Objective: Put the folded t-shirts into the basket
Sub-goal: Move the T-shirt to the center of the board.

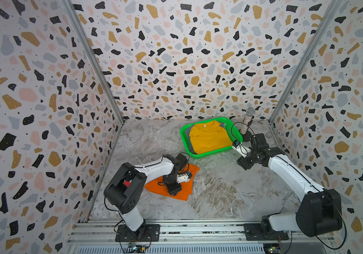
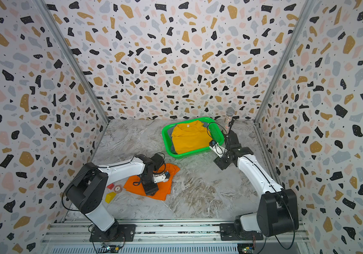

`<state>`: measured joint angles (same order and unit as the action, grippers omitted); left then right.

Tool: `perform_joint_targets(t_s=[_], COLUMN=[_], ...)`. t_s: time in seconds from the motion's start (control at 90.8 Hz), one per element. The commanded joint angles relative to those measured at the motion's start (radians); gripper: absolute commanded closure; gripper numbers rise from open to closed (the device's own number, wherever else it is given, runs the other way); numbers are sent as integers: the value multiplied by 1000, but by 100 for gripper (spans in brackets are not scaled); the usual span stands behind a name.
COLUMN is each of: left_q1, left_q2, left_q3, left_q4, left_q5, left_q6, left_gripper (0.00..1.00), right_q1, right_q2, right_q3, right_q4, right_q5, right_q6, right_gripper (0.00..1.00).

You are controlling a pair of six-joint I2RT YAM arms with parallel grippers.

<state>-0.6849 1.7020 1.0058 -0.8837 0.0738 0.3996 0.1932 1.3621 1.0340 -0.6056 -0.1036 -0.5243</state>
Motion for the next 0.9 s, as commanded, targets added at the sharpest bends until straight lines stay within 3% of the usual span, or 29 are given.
perform_joint_targets(t_s=[0.0, 0.275, 0.495, 0.694, 0.892], left_q1=[-90, -297, -331, -262, -32], left_q2=[58, 222, 199, -15, -182], left_q3=[42, 321, 458, 307, 91], left_q4=[10, 114, 158, 152, 156], left_q5=[114, 251, 367, 230, 132], left_q6=[-78, -275, -370, -233, -129], left_gripper=[39, 38, 33, 29, 27], right_q1=[-38, -149, -193, -172, -41], right_q2=[-21, 19, 110, 102, 98], right_q3=[1, 46, 121, 108, 22], right_q4=[-5, -22, -88, -172, -121], right_q5=[0, 25, -34, -240, -330], right_q6=[1, 41, 92, 61, 48], right_gripper=[30, 30, 30, 30, 28])
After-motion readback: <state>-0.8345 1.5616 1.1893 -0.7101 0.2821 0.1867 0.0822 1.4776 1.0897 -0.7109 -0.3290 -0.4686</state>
